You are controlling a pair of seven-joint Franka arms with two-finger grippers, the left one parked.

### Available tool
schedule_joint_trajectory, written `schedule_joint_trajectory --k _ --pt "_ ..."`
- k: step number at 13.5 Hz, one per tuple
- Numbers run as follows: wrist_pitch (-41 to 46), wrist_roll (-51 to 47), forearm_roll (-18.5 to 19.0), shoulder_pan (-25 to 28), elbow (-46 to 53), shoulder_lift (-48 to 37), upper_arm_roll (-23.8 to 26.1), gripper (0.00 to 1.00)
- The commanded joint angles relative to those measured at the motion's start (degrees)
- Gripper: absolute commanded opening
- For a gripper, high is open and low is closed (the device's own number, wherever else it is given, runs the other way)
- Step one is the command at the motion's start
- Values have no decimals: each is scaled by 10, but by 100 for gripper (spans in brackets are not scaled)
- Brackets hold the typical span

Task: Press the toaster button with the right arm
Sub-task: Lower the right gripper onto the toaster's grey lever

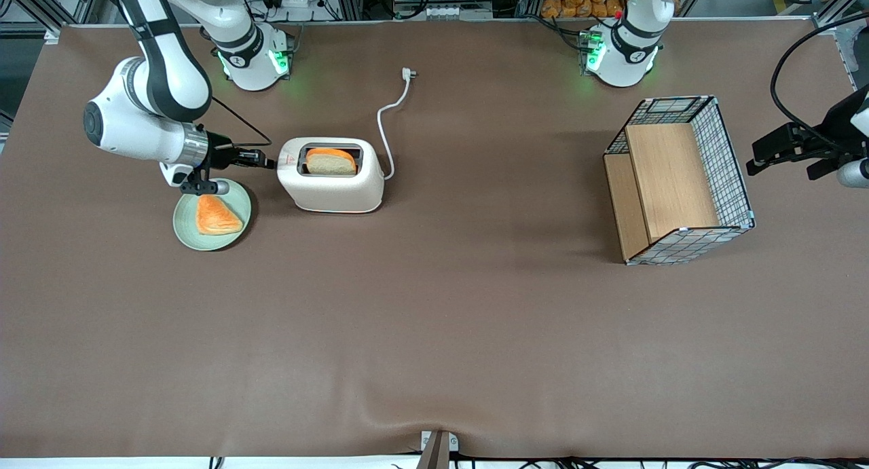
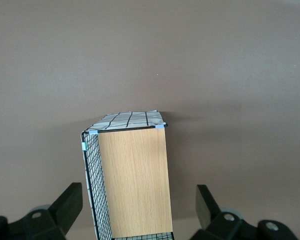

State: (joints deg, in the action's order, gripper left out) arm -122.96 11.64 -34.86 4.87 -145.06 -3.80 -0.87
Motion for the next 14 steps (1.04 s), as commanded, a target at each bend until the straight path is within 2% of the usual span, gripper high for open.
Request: schedule_joint_trajectory --k 1,14 --pt "-25 29 -19 4 -9 5 1 0" --pt "-51 38 -20 15 -18 21 2 0"
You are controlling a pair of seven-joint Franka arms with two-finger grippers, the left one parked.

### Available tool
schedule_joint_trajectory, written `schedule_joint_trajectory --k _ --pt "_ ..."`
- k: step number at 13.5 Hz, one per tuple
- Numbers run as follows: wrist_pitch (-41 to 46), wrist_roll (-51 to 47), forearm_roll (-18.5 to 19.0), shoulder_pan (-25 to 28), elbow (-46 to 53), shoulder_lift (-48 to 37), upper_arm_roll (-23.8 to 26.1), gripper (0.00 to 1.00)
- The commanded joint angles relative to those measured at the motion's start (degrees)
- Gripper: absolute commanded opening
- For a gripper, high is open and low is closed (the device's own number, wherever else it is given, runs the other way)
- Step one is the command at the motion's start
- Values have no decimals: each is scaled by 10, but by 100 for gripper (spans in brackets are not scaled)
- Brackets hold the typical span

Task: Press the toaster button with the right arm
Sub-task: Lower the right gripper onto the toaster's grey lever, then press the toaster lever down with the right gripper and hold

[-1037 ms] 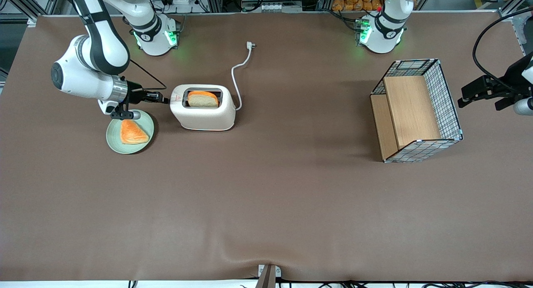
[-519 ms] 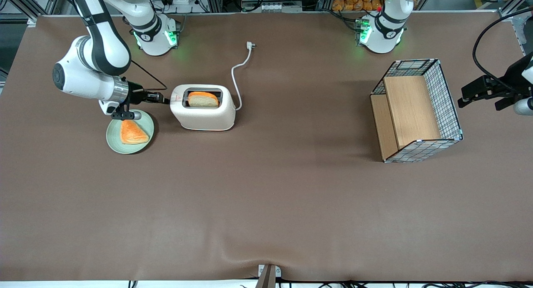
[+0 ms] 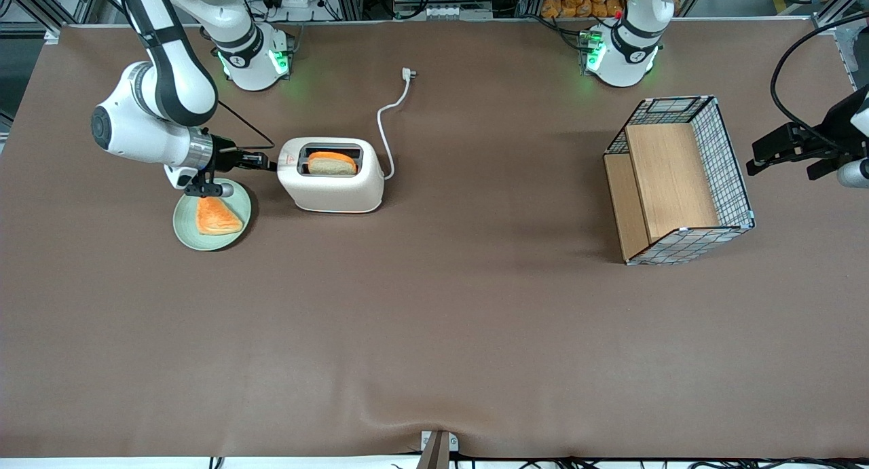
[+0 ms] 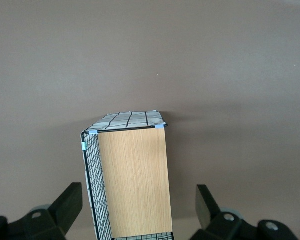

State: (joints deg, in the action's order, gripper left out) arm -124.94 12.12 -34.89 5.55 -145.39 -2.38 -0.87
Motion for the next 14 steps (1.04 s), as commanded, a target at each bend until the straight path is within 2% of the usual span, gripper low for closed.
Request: schedule_joint_trajectory --k 1,14 --pt "-37 33 -18 10 -16 8 2 0" --pt "-79 41 -19 26 -24 35 2 0"
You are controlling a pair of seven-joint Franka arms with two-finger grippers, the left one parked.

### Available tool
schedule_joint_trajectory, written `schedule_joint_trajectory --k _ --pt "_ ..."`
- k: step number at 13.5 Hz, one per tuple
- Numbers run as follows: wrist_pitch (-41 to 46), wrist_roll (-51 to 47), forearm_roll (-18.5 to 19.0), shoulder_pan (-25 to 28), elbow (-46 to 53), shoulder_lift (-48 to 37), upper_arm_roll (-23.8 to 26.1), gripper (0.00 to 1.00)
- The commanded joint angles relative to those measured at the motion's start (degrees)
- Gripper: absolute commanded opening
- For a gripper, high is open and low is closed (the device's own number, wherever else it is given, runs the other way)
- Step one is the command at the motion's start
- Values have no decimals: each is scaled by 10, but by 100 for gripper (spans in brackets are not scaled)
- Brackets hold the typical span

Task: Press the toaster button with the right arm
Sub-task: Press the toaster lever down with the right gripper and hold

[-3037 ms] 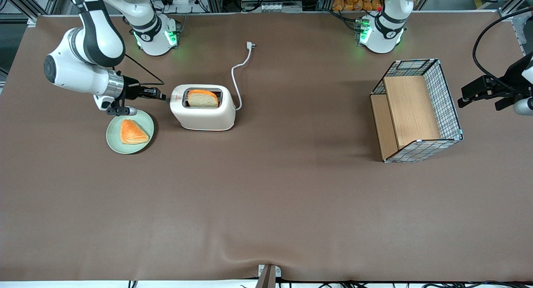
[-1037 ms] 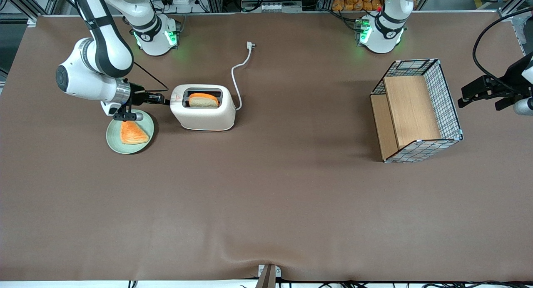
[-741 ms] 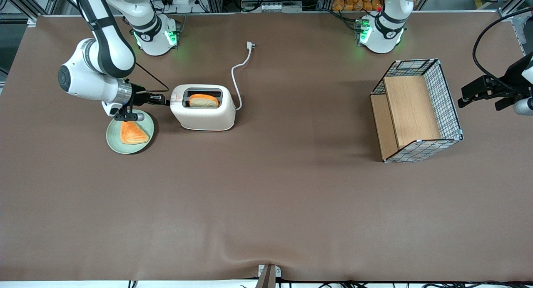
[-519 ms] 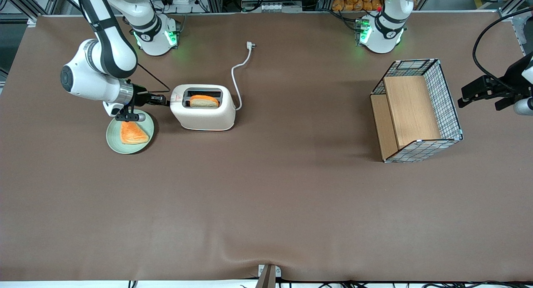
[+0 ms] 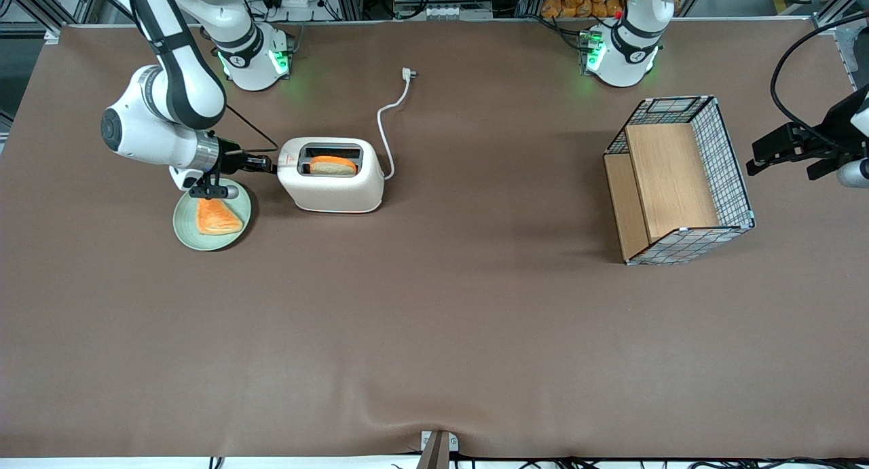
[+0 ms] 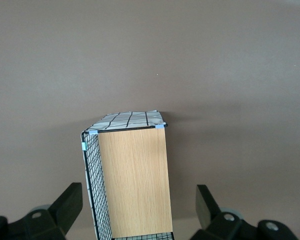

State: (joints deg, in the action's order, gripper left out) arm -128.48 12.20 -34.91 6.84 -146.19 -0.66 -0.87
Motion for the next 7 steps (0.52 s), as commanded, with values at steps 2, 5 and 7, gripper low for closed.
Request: schedule_joint_trajectory --k 2,5,7 --pt "-48 41 -19 16 -16 22 2 0" --pt "-56 44 -19 19 -16 27 2 0" --pt "-56 44 -20 21 -16 28 2 0"
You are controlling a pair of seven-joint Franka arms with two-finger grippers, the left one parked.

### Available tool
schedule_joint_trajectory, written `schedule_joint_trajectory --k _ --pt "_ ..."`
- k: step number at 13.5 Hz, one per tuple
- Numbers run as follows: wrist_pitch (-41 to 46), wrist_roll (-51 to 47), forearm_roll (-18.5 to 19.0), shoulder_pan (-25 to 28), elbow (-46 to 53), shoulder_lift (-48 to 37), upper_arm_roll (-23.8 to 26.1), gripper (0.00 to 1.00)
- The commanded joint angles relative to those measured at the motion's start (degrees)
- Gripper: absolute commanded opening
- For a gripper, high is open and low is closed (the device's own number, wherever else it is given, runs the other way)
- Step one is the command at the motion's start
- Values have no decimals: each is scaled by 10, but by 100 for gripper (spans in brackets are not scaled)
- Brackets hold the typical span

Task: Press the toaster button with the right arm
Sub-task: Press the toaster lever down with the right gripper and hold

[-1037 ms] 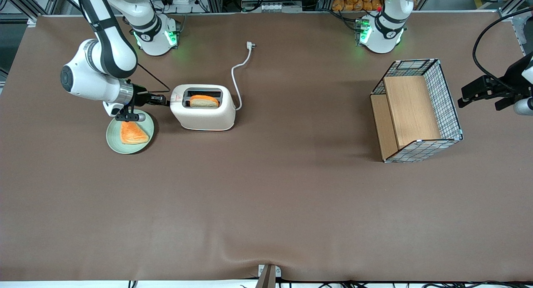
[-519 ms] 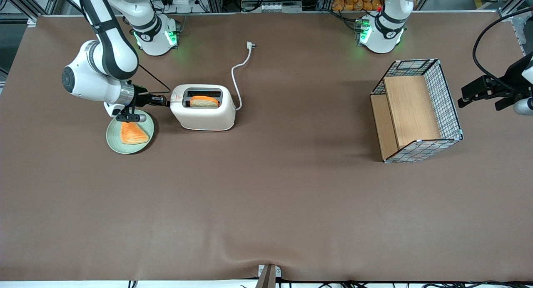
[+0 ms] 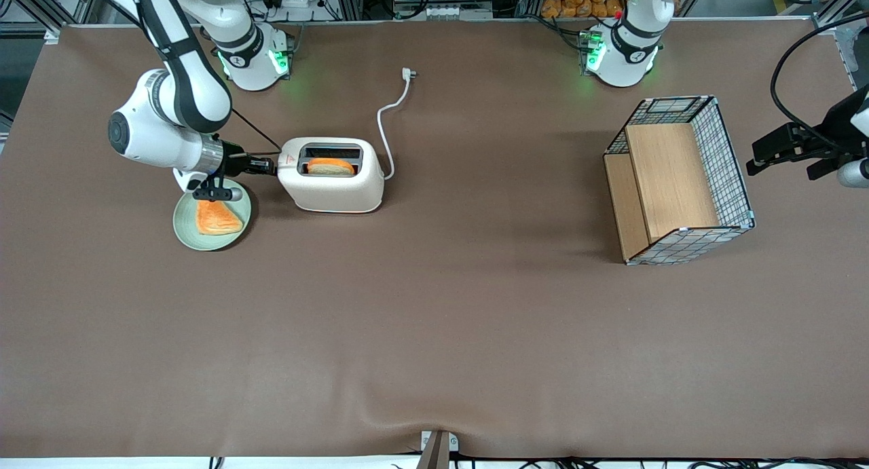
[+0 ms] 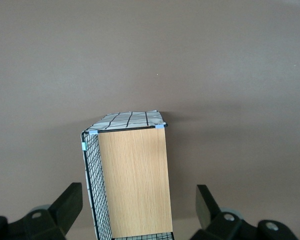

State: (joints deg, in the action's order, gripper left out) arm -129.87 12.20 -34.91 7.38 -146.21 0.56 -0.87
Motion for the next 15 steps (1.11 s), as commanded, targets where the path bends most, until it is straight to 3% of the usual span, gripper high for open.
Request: schedule_joint_trajectory --k 1,15 --pt "-42 45 -25 16 -16 16 2 0" --pt "-78 58 -27 25 -20 42 2 0"
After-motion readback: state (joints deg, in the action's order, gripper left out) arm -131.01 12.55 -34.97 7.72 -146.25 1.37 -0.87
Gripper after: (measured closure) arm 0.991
